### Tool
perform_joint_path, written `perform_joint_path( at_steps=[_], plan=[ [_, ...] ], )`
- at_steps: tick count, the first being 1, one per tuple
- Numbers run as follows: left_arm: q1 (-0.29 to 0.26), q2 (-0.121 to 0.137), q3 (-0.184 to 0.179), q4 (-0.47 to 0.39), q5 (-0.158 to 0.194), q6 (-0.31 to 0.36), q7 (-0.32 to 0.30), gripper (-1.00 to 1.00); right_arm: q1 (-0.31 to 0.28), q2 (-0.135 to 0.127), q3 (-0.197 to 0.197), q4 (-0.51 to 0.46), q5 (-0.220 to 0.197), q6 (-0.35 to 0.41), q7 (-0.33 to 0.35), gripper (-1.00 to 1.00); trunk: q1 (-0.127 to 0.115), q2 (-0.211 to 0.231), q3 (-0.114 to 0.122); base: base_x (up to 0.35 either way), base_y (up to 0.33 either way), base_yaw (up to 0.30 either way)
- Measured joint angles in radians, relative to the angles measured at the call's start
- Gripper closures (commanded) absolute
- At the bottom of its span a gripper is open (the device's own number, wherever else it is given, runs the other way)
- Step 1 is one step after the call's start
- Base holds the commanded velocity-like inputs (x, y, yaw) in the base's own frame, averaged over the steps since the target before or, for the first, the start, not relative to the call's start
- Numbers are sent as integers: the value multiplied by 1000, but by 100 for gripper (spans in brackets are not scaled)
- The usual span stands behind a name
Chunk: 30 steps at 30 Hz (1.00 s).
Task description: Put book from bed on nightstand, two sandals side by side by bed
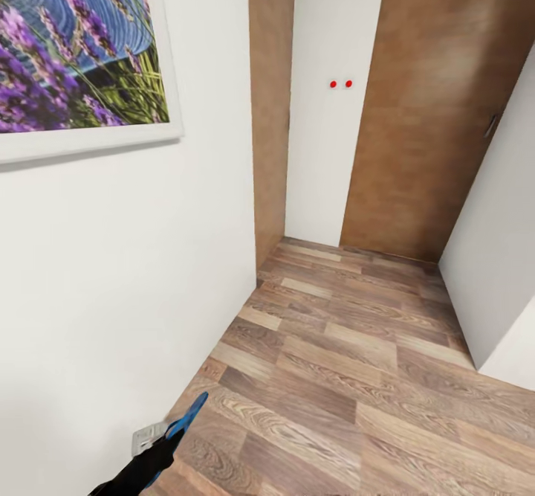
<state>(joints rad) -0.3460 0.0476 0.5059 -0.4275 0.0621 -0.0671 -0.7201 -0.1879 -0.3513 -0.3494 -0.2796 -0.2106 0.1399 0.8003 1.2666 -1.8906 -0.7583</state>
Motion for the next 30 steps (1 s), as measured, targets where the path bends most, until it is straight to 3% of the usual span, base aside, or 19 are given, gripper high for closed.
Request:
perform_joint_path(
  at_steps=[9,21,30],
  plan=[
    [0,0,1,0,1,0,0,100,0,0,0,0,0,0,0,-100,0,0,0,23,3,-283],
    [0,0,1,0,1,0,0,100,0,0,0,0,0,0,0,-100,0,0,0,224,69,-283],
    [0,0,1,0,1,-1,-1,100,0,0,0,0,0,0,0,-100,0,0,0,21,6,-284]
  ],
)
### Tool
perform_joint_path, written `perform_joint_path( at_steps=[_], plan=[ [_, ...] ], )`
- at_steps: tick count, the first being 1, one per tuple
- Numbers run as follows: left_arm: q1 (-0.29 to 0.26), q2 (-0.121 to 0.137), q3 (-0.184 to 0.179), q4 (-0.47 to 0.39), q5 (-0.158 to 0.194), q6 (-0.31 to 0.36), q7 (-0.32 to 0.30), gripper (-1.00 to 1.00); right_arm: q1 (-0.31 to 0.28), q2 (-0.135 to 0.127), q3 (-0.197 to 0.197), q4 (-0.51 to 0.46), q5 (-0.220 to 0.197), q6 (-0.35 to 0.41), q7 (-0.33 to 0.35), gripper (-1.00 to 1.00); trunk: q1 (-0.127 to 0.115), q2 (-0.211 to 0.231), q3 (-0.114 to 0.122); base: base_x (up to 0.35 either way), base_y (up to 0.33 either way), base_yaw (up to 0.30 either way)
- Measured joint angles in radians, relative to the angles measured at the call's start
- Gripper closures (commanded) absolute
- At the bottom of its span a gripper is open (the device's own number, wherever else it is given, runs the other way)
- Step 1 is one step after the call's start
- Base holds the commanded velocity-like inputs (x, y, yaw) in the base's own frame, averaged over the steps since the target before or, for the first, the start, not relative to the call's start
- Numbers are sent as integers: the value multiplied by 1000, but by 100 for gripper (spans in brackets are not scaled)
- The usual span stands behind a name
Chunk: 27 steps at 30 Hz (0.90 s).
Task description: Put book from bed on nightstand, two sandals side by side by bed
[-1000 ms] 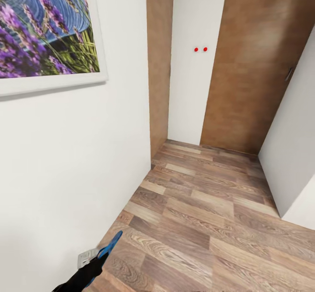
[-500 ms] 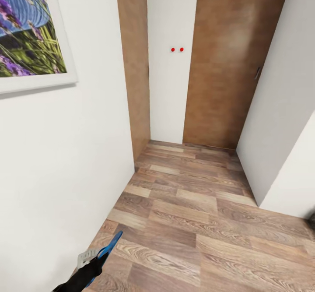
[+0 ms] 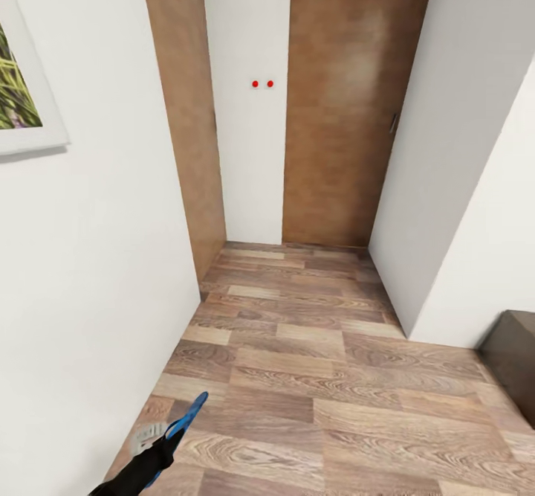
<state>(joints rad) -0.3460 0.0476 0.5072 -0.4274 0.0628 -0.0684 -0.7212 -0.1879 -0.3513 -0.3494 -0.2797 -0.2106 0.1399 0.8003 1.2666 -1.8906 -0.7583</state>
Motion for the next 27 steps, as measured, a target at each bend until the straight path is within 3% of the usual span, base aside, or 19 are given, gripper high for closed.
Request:
perform_joint_path(
  at_steps=[14,27],
  plan=[
    [0,0,0,0,0,0,-2,100,0,0,0,0,0,0,0,-100,0,0,0,5,2,-284],
    [0,2,0,-1,0,0,-6,100,0,0,0,0,0,0,0,-100,0,0,0,165,107,-284]
  ],
)
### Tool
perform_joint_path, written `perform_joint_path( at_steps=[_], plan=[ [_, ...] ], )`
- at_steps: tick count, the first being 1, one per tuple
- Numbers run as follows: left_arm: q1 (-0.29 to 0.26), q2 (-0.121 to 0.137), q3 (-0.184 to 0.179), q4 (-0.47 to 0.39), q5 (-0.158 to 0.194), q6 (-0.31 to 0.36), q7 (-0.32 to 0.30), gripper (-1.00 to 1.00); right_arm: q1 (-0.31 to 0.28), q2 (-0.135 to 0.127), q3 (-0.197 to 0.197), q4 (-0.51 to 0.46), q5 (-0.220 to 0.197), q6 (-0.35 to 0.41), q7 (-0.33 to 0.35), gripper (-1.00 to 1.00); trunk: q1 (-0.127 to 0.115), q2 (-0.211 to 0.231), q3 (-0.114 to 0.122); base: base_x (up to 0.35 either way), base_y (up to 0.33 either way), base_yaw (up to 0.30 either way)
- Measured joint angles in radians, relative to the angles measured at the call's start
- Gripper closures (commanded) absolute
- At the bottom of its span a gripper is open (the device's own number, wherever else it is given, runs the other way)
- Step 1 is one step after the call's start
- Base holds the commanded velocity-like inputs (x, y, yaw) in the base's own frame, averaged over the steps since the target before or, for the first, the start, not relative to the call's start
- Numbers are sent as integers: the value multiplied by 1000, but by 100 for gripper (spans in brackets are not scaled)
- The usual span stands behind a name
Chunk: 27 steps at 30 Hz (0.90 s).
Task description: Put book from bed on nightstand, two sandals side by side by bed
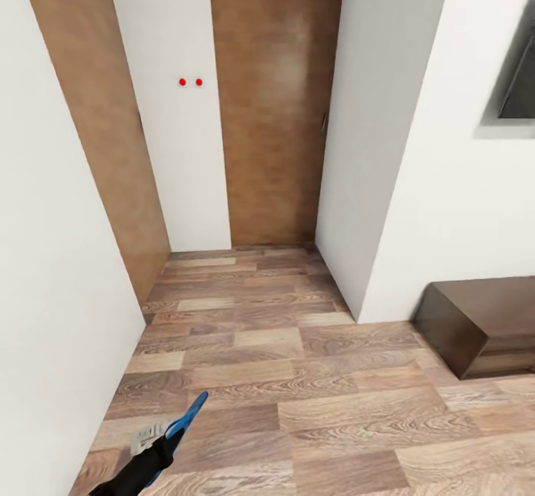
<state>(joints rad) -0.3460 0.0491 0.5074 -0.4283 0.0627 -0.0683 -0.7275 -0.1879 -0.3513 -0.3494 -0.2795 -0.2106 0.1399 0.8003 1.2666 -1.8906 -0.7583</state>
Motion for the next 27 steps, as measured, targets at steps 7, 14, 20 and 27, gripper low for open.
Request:
perform_joint_path(
  at_steps=[7,14,20,27],
  plan=[
    [0,0,0,0,0,0,0,100,0,0,0,0,0,0,0,-100,0,0,0,11,7,-283],
    [0,0,1,0,0,0,0,100,0,0,0,0,0,0,0,-100,0,0,0,1,0,-284],
    [0,0,0,0,0,0,0,100,0,0,0,0,0,0,0,-100,0,0,0,8,3,-284],
    [0,0,2,-1,0,0,0,100,0,0,0,0,0,0,0,-100,0,0,0,190,116,-283]
  ],
)
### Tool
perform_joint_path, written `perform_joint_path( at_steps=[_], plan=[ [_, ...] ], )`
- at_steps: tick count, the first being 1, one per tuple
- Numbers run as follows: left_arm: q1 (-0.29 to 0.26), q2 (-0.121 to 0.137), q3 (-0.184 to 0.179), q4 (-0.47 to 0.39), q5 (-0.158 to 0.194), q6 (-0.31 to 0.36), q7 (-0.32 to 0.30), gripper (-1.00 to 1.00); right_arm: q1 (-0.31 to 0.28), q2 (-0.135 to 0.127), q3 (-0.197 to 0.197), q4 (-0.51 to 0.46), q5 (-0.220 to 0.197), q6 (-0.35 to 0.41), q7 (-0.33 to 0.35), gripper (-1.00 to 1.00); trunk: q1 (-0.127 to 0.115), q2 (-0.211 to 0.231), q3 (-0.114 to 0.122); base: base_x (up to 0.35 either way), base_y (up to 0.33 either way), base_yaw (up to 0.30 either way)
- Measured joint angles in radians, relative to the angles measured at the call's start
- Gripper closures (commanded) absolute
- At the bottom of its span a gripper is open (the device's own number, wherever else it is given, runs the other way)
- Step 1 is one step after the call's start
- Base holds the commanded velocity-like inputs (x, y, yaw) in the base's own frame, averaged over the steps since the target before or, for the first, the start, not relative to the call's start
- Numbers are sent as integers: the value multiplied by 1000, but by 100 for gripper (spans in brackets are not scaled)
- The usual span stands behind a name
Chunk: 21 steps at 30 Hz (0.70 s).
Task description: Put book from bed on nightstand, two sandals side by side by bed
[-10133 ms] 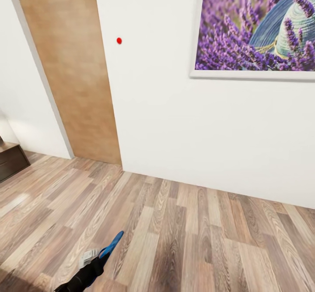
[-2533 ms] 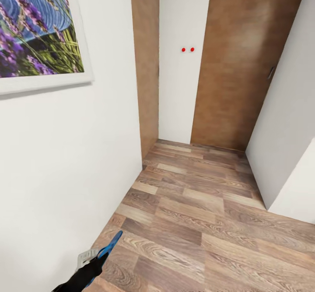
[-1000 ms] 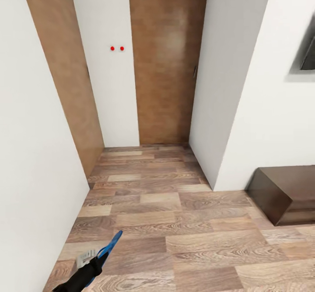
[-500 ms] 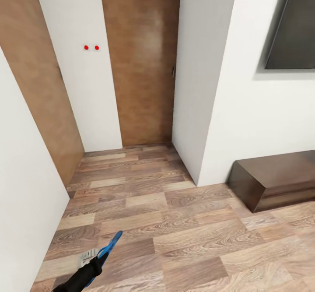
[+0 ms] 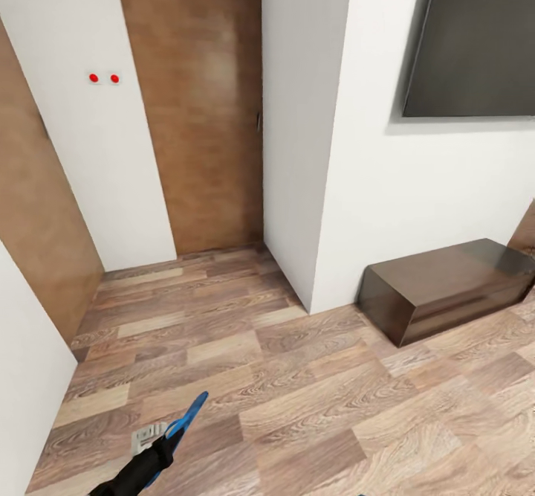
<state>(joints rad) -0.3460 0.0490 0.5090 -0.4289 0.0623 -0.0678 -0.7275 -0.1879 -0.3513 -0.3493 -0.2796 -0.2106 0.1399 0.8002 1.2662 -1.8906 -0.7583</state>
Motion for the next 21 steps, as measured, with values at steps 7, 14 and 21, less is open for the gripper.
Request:
perform_joint_path(
  at_steps=[7,14,21],
  plan=[
    [0,0,0,1,0,0,0,100,0,0,0,0,0,0,0,-100,0,0,0,143,98,-283],
    [0,3,0,1,1,0,0,100,0,0,0,0,0,0,0,-100,0,0,0,14,9,-283],
    [0,6,0,0,0,0,-1,100,0,0,0,0,0,0,0,-100,0,0,0,154,117,-284]
  ],
)
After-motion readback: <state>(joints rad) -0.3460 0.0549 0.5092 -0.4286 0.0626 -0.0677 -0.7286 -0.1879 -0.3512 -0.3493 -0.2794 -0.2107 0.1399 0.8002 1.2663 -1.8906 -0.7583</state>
